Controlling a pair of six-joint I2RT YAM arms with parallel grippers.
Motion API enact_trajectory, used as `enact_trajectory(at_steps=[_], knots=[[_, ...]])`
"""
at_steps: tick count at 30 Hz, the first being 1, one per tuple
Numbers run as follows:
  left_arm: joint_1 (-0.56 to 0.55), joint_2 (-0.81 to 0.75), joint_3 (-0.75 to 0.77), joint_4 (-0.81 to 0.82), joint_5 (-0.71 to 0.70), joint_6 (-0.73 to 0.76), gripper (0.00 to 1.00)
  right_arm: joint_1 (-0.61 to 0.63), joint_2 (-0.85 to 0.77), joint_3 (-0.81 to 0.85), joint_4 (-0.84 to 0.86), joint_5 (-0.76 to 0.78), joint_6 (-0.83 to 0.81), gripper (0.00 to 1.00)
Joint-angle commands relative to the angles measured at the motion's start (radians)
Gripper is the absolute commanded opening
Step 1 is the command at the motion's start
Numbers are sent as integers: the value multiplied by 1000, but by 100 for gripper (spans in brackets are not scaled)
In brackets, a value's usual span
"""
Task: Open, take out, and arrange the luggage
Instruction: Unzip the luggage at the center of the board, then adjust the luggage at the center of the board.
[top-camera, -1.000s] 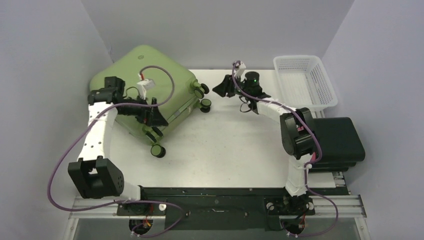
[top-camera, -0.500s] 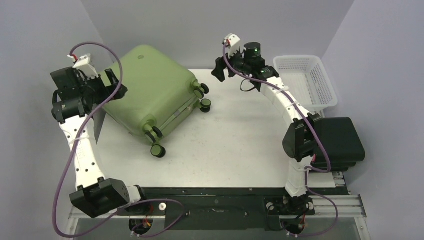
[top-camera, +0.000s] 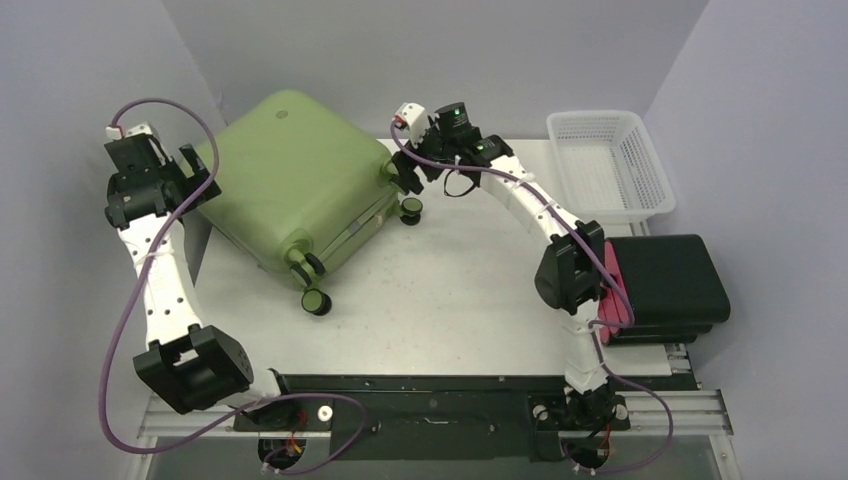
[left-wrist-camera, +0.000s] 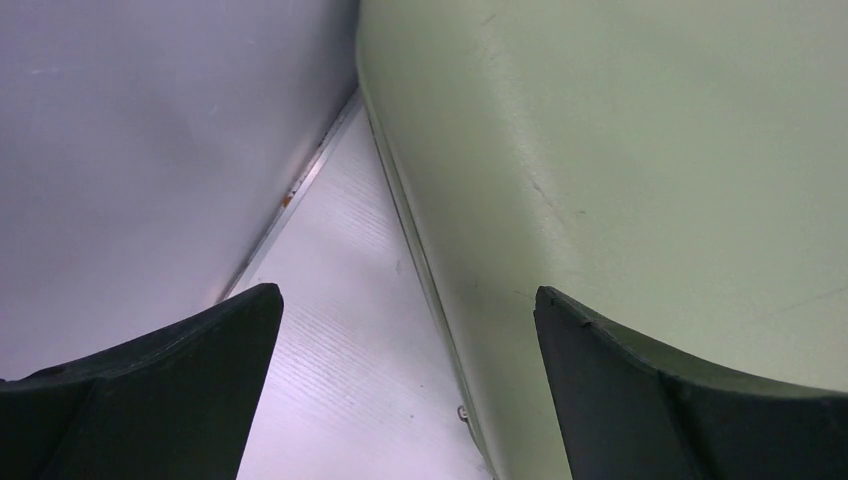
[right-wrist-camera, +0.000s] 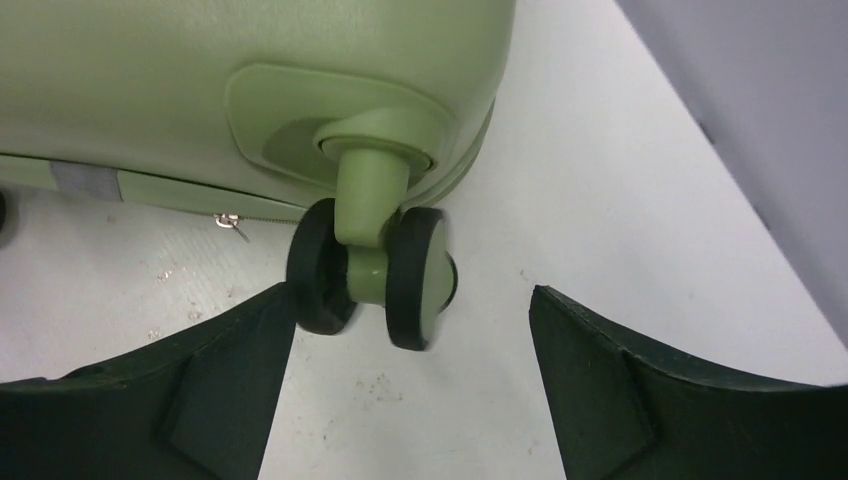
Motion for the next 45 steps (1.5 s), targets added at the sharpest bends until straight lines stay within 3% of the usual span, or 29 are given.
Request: enact_trajectory(at_steps=[1, 10, 16, 22, 23, 28, 29, 36, 45], knots=[[17, 14, 7, 57, -68, -22, 96, 26, 33, 65, -52, 23, -12, 81], [19, 62, -53, 119, -19, -30, 96, 45, 128, 154, 20, 15, 101, 79], [17, 112, -95, 154, -2, -17, 96, 82, 168, 194, 35, 71, 81, 77], [17, 125, -127, 193, 23, -2, 96, 89, 192, 194, 63, 134, 94, 66], [17, 126, -131, 197, 39, 1, 96, 89, 195, 193, 62, 141, 95, 60], [15, 137, -143, 220, 85, 14, 96, 87, 181, 159, 60, 152, 99, 4], [13, 139, -144, 221, 88, 16, 96, 87, 162, 132, 58, 152, 93, 1], [-63, 197, -142, 245, 93, 54, 96, 92, -32, -208, 132, 150, 52, 0], [-246, 370, -38, 214, 120, 67, 96, 94, -250, -487, 196, 134, 96, 0]])
